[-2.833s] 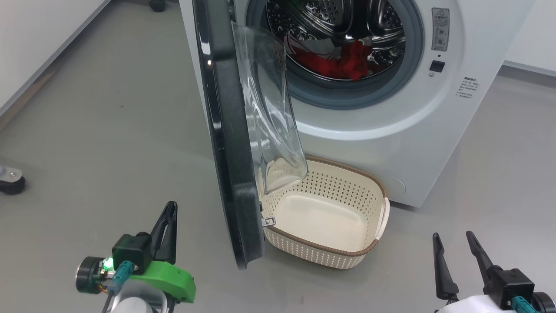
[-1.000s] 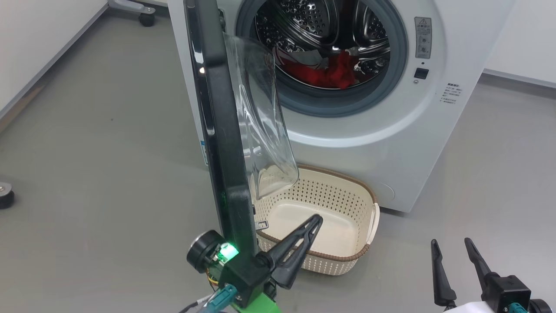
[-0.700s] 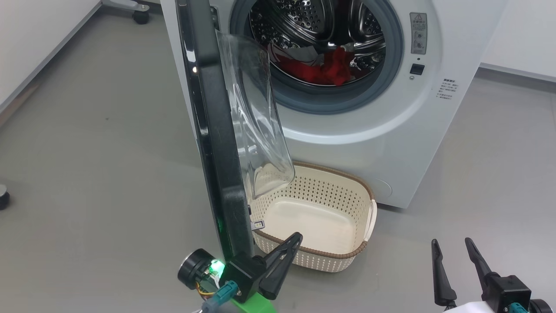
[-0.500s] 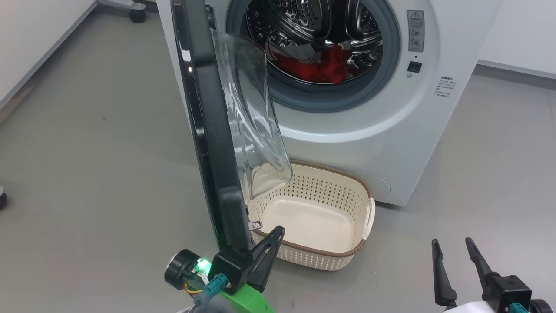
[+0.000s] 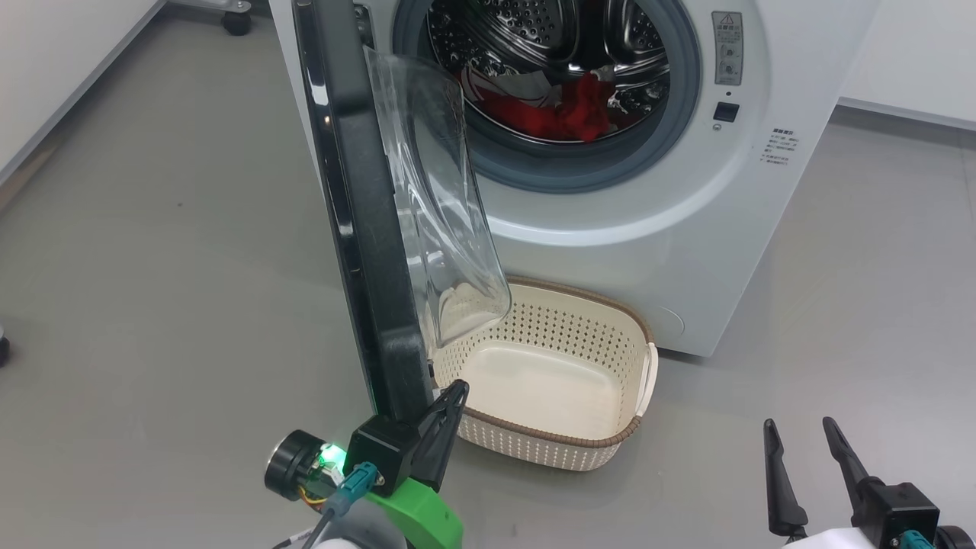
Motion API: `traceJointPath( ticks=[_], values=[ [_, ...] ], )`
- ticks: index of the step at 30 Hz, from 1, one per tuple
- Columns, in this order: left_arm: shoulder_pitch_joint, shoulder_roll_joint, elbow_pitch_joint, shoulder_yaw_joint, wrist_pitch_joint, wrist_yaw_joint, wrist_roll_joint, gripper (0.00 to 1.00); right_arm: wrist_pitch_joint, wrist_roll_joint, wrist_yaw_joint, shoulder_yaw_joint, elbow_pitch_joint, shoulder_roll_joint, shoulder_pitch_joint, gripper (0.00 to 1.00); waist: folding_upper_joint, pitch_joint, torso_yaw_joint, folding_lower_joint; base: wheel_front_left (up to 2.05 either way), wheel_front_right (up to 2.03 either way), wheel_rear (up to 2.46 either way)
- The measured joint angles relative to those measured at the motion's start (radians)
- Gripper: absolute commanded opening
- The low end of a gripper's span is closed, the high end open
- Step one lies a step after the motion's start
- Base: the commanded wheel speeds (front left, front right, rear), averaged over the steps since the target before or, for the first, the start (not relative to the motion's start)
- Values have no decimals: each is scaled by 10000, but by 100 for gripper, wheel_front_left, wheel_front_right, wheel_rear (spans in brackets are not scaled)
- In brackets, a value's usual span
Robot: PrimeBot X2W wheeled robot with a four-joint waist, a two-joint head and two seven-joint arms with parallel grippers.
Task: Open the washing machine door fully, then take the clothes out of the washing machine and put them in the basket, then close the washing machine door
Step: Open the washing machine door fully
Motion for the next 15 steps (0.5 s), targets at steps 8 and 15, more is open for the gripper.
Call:
traceJointPath(
  ticks=[8, 15],
  values=[
    [-11, -8, 111, 165, -121, 140, -2, 0, 0, -33, 54, -84, 36, 15, -1, 100, 0, 12, 61, 0, 0, 0, 0],
    [-37, -35, 167, 171, -161, 171, -2, 0, 0, -33, 56, -261, 38, 65, -1, 100, 0, 32, 244, 0, 0, 0, 0]
  ],
)
